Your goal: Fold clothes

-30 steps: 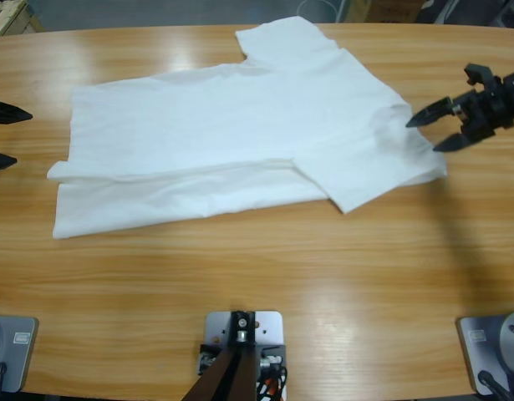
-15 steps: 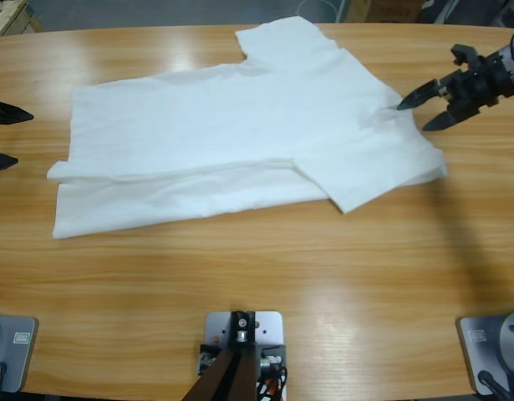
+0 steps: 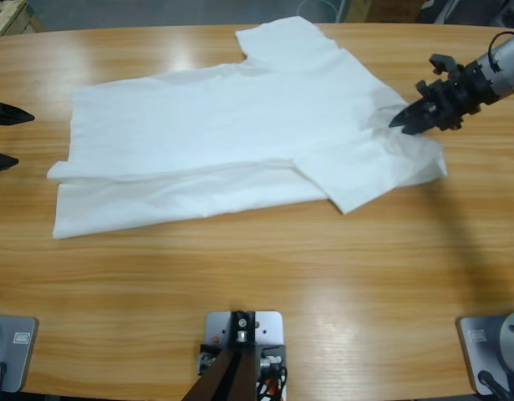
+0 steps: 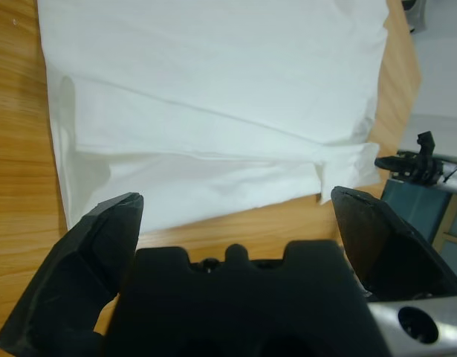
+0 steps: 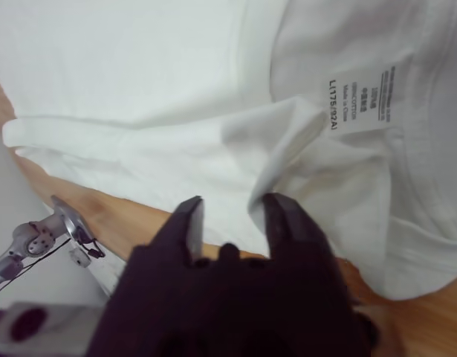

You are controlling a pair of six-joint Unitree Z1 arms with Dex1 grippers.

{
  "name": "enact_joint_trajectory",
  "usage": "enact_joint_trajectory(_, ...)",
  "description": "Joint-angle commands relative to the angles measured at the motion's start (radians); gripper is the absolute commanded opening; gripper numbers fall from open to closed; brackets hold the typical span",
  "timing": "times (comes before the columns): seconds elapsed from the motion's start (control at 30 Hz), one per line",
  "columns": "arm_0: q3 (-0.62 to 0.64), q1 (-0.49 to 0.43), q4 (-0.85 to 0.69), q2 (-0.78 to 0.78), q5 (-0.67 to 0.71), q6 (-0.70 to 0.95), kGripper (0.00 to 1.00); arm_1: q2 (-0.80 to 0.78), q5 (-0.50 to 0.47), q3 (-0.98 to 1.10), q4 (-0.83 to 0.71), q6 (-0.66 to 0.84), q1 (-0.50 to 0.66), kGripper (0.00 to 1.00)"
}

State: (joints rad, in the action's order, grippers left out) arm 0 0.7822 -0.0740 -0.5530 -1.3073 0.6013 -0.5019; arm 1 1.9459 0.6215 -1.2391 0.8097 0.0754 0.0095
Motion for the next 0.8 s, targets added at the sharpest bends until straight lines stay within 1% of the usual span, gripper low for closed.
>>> enact_joint_trajectory(0.03, -0.029, 0.008, 0.001, -0.027, 0.023, 0.013, 0.996, 0.030, -0.054, 0.033, 0.005, -0.003, 0.006, 0.000)
enact_joint_trajectory(0.07, -0.029, 0.008, 0.001, -0.027, 0.023, 0.013, 0.996, 0.028, -0.061, 0.033, 0.007, -0.002, 0.003, 0.217)
enact_joint_trajectory(0.1, -0.029, 0.008, 0.001, -0.027, 0.023, 0.013, 0.996, 0.028, -0.066, 0.033, 0.009, -0.002, 0.002, 0.524)
enact_joint_trajectory(0.17, -0.029, 0.008, 0.001, -0.026, 0.023, 0.013, 0.996, 0.029, -0.072, 0.033, 0.009, -0.002, 0.001, 0.627)
enact_joint_trajectory(0.2, -0.029, 0.008, 0.001, -0.026, 0.023, 0.013, 0.996, 0.030, -0.072, 0.033, 0.009, -0.002, 0.001, 0.632)
enact_joint_trajectory(0.23, -0.029, 0.007, 0.001, -0.025, 0.023, 0.013, 0.996, 0.029, -0.074, 0.033, 0.009, -0.002, 0.001, 0.721)
enact_joint_trajectory(0.27, -0.029, 0.007, 0.001, -0.023, 0.023, 0.012, 0.996, 0.028, -0.074, 0.032, 0.009, -0.002, 0.001, 0.776)
enact_joint_trajectory(0.33, -0.029, 0.008, 0.001, -0.021, 0.023, 0.011, 0.996, 0.028, -0.075, 0.032, 0.009, -0.002, 0.001, 0.835)
enact_joint_trajectory(0.37, -0.029, 0.008, 0.001, -0.020, 0.023, 0.011, 0.996, 0.028, -0.075, 0.032, 0.009, -0.004, 0.001, 0.923)
enact_joint_trajectory(0.4, -0.030, 0.008, 0.000, -0.020, 0.023, 0.011, 0.996, 0.028, -0.076, 0.031, 0.010, -0.005, 0.001, 0.979)
enact_joint_trajectory(0.47, -0.030, 0.007, -0.001, -0.018, 0.023, 0.011, 0.996, 0.031, -0.079, 0.030, 0.011, -0.006, 0.001, 1.000)
enact_joint_trajectory(0.5, -0.029, 0.007, -0.001, -0.018, 0.023, 0.011, 0.996, 0.033, -0.079, 0.030, 0.011, -0.006, 0.001, 0.995)
enact_joint_trajectory(0.53, -0.029, 0.006, -0.001, -0.016, 0.023, 0.011, 0.996, 0.035, -0.079, 0.030, 0.011, -0.006, 0.001, 0.957)
enact_joint_trajectory(0.57, -0.029, 0.006, -0.001, -0.015, 0.023, 0.011, 0.996, 0.037, -0.079, 0.030, 0.011, -0.006, 0.001, 0.838)
enact_joint_trajectory(0.6, -0.029, 0.006, -0.001, -0.015, 0.023, 0.011, 0.996, 0.039, -0.079, 0.029, 0.011, -0.006, 0.001, 0.696)
enact_joint_trajectory(0.63, -0.029, 0.006, -0.001, -0.015, 0.023, 0.011, 0.996, 0.041, -0.079, 0.029, 0.011, -0.007, 0.001, 0.523)
enact_joint_trajectory(0.67, -0.029, 0.005, -0.001, -0.015, 0.023, 0.011, 0.996, 0.041, -0.077, 0.029, 0.011, -0.010, 0.001, 0.336)
enact_joint_trajectory(0.7, -0.029, 0.005, -0.001, -0.017, 0.023, 0.012, 0.996, 0.041, -0.077, 0.029, 0.011, -0.011, 0.001, 0.114)
enact_joint_trajectory(0.73, -0.029, 0.005, -0.001, -0.017, 0.023, 0.013, 0.996, 0.041, -0.078, 0.029, 0.011, -0.012, 0.001, 0.000)
enact_joint_trajectory(0.8, -0.029, 0.003, -0.001, -0.018, 0.023, 0.013, 0.996, 0.040, -0.082, 0.029, 0.011, -0.014, 0.001, 0.000)
